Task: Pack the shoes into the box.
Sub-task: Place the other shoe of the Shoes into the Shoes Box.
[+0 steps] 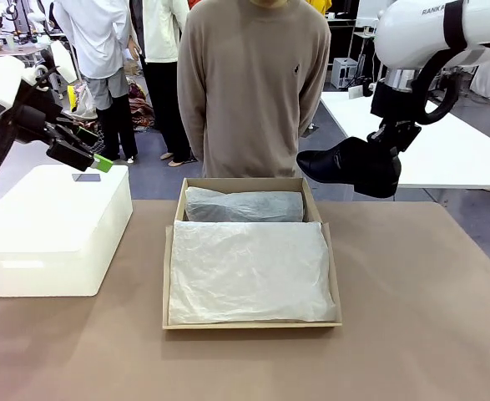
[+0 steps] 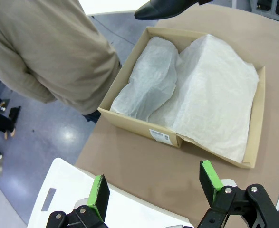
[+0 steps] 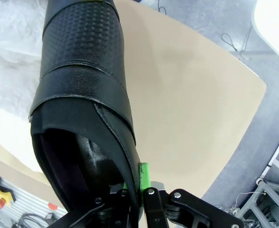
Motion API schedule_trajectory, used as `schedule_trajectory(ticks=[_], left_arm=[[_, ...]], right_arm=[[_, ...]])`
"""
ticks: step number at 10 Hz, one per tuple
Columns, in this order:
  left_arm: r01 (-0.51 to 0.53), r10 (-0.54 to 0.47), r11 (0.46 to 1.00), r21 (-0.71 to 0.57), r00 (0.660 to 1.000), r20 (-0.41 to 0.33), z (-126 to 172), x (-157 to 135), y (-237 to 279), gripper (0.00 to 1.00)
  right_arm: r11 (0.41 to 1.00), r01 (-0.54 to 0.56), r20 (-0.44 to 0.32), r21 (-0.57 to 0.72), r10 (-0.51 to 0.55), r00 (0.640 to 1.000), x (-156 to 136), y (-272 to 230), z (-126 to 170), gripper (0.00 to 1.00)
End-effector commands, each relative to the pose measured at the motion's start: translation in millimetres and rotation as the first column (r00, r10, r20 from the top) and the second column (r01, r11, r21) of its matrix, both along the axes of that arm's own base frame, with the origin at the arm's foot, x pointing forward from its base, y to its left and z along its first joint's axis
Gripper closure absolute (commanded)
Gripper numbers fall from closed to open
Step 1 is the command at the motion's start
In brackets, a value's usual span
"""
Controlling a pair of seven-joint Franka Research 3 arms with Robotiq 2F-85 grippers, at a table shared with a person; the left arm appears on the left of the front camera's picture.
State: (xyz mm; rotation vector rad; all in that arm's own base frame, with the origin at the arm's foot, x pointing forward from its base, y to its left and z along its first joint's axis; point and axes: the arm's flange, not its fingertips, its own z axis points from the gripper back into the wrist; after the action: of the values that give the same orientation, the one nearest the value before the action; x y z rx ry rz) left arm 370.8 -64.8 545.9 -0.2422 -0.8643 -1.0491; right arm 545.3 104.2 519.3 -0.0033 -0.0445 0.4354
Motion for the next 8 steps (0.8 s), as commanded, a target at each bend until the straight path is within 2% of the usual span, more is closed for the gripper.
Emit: schedule_trajectory(ticks=[1, 3, 5, 7, 8], left_arm=[[0.017, -0.017, 1.000, -0.006, 1.000, 0.005, -1.2, 0.9, 1.6, 0.00], [0.017, -0.017, 1.000, -0.006, 1.000, 0.005, -1.2, 0.9, 1.6, 0.00], [0.017, -0.017, 1.000, -0.006, 1.000, 0.005, -1.2, 0.9, 1.6, 0.00], [0.017, -0.017, 1.000, -0.006, 1.000, 0.005, -1.2, 0.9, 1.6, 0.00], [0.017, -0.017, 1.000, -0.006, 1.000, 0.005, -1.2, 0.9, 1.6, 0.00]], right_arm=[[0.992, 0.124, 0.046, -0.009, -0.124, 0.991, -11.0, 24.8, 14.2, 1.00], [0.957, 0.289, 0.012, -0.017, -0.288, 0.957, -23.9, 46.1, 21.6, 1.00], [0.917, 0.398, -0.005, -0.020, -0.398, 0.917, -33.6, 65.7, 24.7, 1.00], [0.887, 0.457, 0.053, -0.066, -0.454, 0.889, -41.2, 88.3, 27.0, 1.00], [0.893, 0.447, 0.046, -0.057, -0.445, 0.894, -43.8, 96.7, 28.4, 1.00]])
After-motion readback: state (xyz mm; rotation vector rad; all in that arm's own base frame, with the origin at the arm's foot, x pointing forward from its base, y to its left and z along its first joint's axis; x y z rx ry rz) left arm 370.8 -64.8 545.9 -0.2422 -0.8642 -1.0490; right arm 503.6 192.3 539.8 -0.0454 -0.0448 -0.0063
